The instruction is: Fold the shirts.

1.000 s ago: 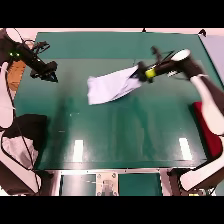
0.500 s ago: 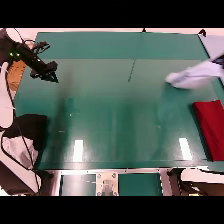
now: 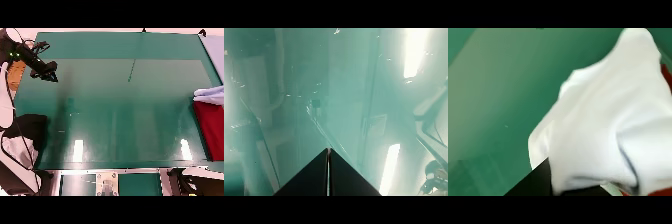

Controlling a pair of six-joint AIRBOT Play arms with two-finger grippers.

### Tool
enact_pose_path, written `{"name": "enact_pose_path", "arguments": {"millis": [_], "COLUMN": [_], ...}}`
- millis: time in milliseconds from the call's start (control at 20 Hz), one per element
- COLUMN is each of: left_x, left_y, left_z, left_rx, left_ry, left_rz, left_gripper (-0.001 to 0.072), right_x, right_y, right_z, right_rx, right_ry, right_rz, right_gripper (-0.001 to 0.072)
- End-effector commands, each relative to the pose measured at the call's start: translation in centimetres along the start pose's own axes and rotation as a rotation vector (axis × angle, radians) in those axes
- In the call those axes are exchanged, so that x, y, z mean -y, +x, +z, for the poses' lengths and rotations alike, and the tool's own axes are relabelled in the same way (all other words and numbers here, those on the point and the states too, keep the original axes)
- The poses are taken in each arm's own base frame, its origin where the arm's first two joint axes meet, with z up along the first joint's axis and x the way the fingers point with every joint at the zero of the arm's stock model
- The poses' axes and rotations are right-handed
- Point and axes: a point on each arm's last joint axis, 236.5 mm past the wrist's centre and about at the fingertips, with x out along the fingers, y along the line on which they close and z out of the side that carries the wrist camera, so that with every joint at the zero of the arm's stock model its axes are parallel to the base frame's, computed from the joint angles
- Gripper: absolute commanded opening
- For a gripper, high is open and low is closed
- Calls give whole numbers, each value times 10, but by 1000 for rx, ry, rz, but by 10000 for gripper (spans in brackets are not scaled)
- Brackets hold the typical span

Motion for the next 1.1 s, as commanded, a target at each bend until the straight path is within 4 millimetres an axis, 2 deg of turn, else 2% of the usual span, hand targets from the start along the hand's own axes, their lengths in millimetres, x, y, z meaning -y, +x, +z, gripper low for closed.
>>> {"name": "enact_pose_path", "arguments": {"millis": [0,100,300,450,500,550,600,650,700,800,850,900,950,1000,1050], "left_x": [0,0,0,0,0,0,0,0,0,1,2,2,2,4,7], "left_y": [0,0,0,0,0,0,0,0,0,0,0,0,-1,-5,-13], "left_z": [-2,-2,-2,-2,-2,-2,-2,-2,-2,1,2,2,2,1,1], "left_rx": [-9,-8,-9,-9,-9,-9,-8,-8,-8,5,11,11,13,17,34], "left_ry": [0,0,0,0,0,0,0,0,1,2,8,9,10,13,19], "left_rz": [0,0,-1,-1,-1,-1,-1,-1,-1,-4,-7,-7,-7,-6,-5], "left_gripper": [22,22,22,22,22,22,22,22,22,21,22,21,21,20,20], "right_x": [39,56,124,161,173,184,194,201,204,201,191,173,149,116,86], "right_y": [-14,-20,-31,-14,-6,2,10,14,17,24,31,40,50,60,67], "right_z": [-28,-42,-90,-131,-143,-154,-165,-176,-182,-179,-168,-153,-134,-113,-95], "right_rx": [-108,-148,-299,-425,-451,-471,-492,-517,-534,-524,-501,-467,-423,-378,-335], "right_ry": [51,129,295,344,355,358,355,368,396,445,445,428,375,299,227], "right_rz": [-122,-210,-504,-611,-636,-659,-680,-699,-711,-701,-654,-581,-494,-398,-335], "right_gripper": [16,16,17,19,47,184,445,560,560,558,541,479,193,20,19]}}
